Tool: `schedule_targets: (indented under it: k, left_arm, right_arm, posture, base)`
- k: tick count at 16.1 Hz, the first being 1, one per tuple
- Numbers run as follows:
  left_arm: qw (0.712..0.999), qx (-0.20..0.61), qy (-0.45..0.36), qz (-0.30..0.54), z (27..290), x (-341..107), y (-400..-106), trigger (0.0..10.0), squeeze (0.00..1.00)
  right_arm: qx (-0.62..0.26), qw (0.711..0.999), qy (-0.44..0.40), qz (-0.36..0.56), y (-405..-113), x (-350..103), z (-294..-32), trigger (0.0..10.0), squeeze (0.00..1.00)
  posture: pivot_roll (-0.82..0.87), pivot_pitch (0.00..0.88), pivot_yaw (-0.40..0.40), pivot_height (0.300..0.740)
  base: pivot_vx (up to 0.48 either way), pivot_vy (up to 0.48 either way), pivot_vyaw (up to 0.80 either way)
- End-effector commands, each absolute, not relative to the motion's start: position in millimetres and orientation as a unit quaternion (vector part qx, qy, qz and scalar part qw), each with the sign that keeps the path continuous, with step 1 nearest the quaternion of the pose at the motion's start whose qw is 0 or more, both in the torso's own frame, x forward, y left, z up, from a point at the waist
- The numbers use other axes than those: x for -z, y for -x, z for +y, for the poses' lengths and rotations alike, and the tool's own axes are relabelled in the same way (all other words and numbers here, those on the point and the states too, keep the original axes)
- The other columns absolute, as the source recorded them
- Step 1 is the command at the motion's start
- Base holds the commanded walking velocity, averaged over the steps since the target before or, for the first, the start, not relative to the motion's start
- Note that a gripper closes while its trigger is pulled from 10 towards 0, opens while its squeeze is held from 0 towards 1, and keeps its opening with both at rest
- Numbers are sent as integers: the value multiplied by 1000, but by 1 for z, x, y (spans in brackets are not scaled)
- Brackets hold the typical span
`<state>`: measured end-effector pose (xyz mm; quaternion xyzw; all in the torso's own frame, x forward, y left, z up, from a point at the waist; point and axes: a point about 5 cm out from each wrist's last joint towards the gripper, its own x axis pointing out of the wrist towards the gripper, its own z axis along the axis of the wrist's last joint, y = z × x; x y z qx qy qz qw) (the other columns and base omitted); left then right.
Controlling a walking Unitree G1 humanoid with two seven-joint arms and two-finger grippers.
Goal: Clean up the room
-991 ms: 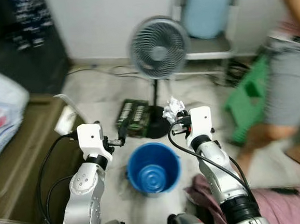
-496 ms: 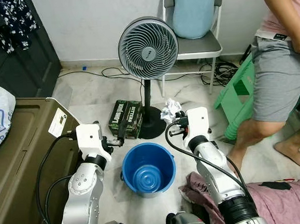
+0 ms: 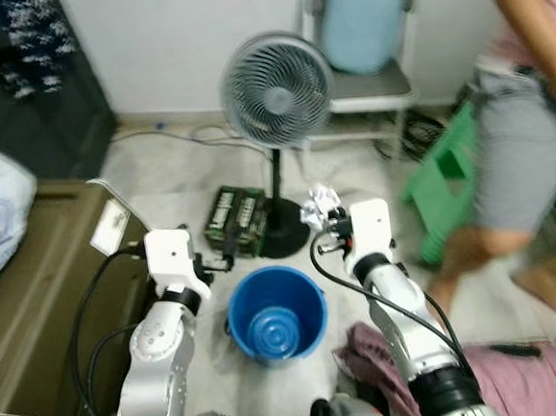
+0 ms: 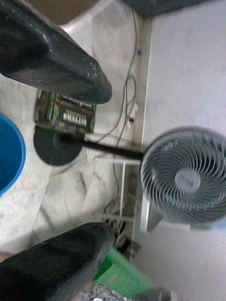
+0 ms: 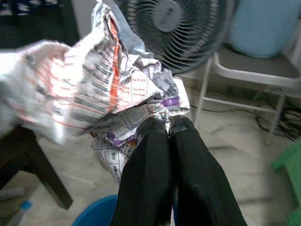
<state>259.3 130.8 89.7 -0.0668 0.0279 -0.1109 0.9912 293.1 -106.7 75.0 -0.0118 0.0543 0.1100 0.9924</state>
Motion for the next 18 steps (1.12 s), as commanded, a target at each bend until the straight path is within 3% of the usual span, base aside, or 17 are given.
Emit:
schedule_targets:
  k: [1, 5, 13, 18]
  left_arm:
    - [991, 113, 63, 24, 133, -91, -259, 10000, 0]
    - [991, 114, 63, 23, 132, -91, -259, 10000, 0]
    - [991, 115, 64, 23, 132, -91, -259, 10000, 0]
    - [992, 126, 18, 26, 144, -91, -263, 10000, 0]
  right_arm:
    - [-116, 992, 8, 48, -293, -78, -103, 10000, 0]
    - [-117, 992, 7, 47, -294, -78, -102, 10000, 0]
    - [-115, 992, 10, 49, -294, -77, -103, 10000, 0]
    - [-99, 992, 10, 74, -302, -72, -104, 10000, 0]
  posture:
    - [17, 73, -19, 740]
    - [17, 73, -19, 740]
    - [19, 67, -20, 740]
    - [33, 68, -21, 740]
  base:
    - [322, 0, 800]
    - [349, 0, 542]
    - [356, 0, 0]
    - [0, 0, 0]
